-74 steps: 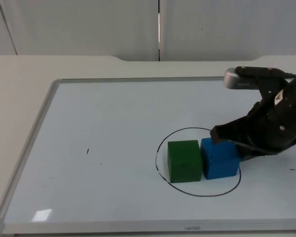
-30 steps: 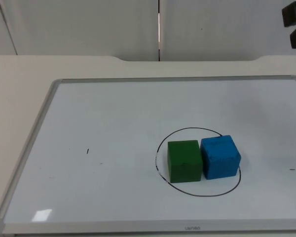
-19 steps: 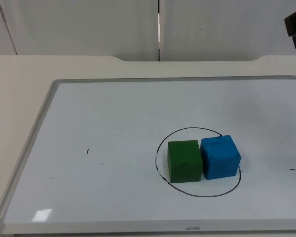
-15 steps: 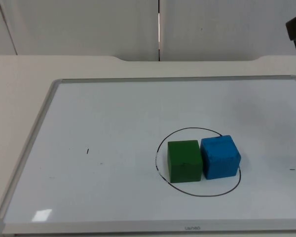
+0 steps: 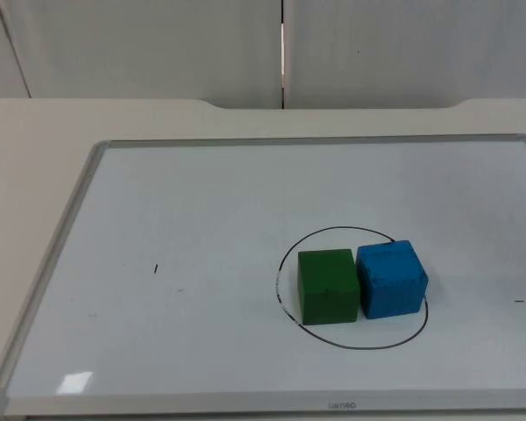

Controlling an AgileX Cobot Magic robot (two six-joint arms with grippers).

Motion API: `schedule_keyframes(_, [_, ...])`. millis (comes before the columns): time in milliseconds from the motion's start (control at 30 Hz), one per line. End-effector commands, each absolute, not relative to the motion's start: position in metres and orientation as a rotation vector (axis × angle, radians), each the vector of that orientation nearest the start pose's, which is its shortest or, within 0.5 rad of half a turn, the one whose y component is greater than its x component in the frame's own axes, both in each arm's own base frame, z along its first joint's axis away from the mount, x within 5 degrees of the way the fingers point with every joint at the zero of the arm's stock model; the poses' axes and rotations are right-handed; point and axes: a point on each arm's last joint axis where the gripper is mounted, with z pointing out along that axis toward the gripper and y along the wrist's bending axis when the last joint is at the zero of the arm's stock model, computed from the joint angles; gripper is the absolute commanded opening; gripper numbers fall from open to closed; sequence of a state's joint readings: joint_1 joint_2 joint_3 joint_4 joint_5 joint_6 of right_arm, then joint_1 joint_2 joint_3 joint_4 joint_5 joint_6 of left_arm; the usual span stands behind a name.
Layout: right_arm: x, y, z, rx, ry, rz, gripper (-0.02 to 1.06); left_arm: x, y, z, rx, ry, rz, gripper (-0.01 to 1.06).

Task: Push the two cubes into the marked area.

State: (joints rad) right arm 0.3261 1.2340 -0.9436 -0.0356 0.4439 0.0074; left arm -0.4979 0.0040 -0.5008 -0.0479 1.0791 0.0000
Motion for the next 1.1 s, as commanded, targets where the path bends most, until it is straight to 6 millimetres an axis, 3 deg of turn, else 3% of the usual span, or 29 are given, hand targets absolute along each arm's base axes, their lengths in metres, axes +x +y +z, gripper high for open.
schedule_keyframes(0, [0.245, 0.080, 0.323, -0.380, 2.189, 0.141, 0.00, -0.006, -0.001, 0.275, 0.509, 2.018, -0.366, 0.00])
schedule_keyframes(267, [0.220, 0.071, 0.303, -0.400, 2.108, 0.125, 0.00, -0.006, -0.001, 0.275, 0.509, 2.018, -0.366, 0.00])
schedule_keyframes(367, [0.201, 0.065, 0.297, -0.397, 2.108, 0.128, 0.00, -0.006, -0.001, 0.275, 0.509, 2.018, -0.366, 0.00])
schedule_keyframes(467, [0.191, 0.062, 0.300, -0.388, 2.091, 0.134, 0.00, -0.006, -0.001, 0.275, 0.509, 2.018, -0.366, 0.00])
schedule_keyframes(633, [0.154, 0.050, 0.326, -0.348, 2.005, 0.164, 0.00, -0.006, -0.001, 0.275, 0.509, 2.018, -0.366, 0.00])
schedule_keyframes(800, [0.124, 0.040, 0.339, -0.325, 1.953, 0.191, 0.00, -0.006, -0.001, 0.275, 0.509, 2.018, -0.366, 0.00])
schedule_keyframes(1067, [0.085, 0.027, 0.341, -0.332, 1.979, 0.181, 0.00, -0.006, -0.001, 0.275, 0.509, 2.018, -0.366, 0.00])
